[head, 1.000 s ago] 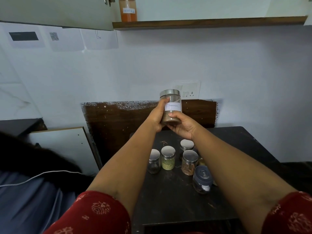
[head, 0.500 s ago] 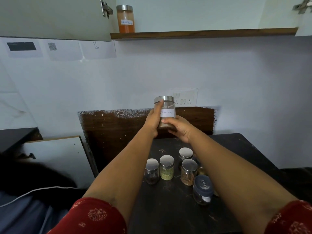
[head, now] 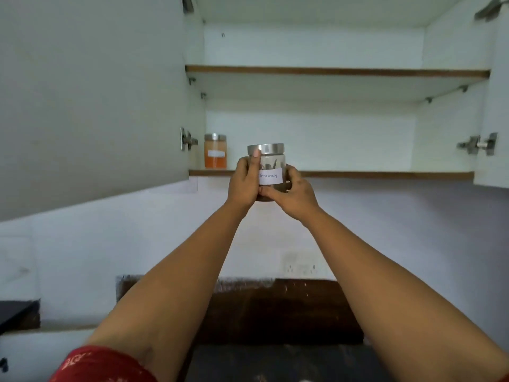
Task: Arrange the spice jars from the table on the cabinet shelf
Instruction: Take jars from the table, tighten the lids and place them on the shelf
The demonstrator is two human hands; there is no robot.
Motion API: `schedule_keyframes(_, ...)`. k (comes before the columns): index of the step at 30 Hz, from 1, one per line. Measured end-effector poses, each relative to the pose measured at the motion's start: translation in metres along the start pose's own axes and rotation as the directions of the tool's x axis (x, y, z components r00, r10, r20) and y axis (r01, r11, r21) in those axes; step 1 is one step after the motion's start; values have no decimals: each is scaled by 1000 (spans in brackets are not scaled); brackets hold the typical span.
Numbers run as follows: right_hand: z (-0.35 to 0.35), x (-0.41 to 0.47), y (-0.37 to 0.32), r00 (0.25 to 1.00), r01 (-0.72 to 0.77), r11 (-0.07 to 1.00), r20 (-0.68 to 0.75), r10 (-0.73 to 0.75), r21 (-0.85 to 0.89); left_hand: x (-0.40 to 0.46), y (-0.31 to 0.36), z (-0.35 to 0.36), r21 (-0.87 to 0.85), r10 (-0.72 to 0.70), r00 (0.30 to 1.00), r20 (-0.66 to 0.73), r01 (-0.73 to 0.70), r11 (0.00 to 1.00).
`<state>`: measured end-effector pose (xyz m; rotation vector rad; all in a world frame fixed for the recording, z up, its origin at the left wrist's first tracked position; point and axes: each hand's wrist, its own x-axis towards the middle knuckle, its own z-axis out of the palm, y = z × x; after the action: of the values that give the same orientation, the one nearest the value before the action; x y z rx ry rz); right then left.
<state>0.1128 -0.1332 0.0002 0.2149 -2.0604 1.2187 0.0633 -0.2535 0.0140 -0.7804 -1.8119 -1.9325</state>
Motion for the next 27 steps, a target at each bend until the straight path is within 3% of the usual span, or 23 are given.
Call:
schedule_keyframes(4,-7,62,-10,995,93,992,38,-90,-89,53,15,-6,252,158,985,72,-171,952)
schedule_keyframes(6,-5,91,-6,992,85,987,105,-71,-136,74,8,-11,457,210,976,65,-216,863)
schedule_keyframes(7,-3,107,-3,990,73,984,134,-51,-164,83,-1,-15,604,248,967,60,-233,762)
schedule_keyframes(9,5,132,6,984,23,967,175,22,-252,90,-32,-26,869,241,968,71,-178,462)
schedule_keyframes(10,10,147,11,979,-10,954,190,70,-299,93,-50,-33,922,195,979,65,-134,363)
schedule_keyframes(11,16,158,17,971,-41,940,210,118,-338,95,-66,-39,935,158,985,63,-114,337)
schedule_keyframes(14,39,203,30,940,-71,915,281,195,-398,119,-90,-52,956,213,973,94,-148,254)
schedule_keyframes(17,64,232,38,935,-136,892,243,260,-432,131,-93,-51,983,267,957,115,-149,111)
schedule_keyframes(23,85,267,36,833,-124,796,374,408,-592,143,-90,-60,971,230,964,136,-175,161)
schedule_keyframes(27,105,271,51,877,-79,787,333,346,-612,150,-86,-69,947,117,985,125,-153,281)
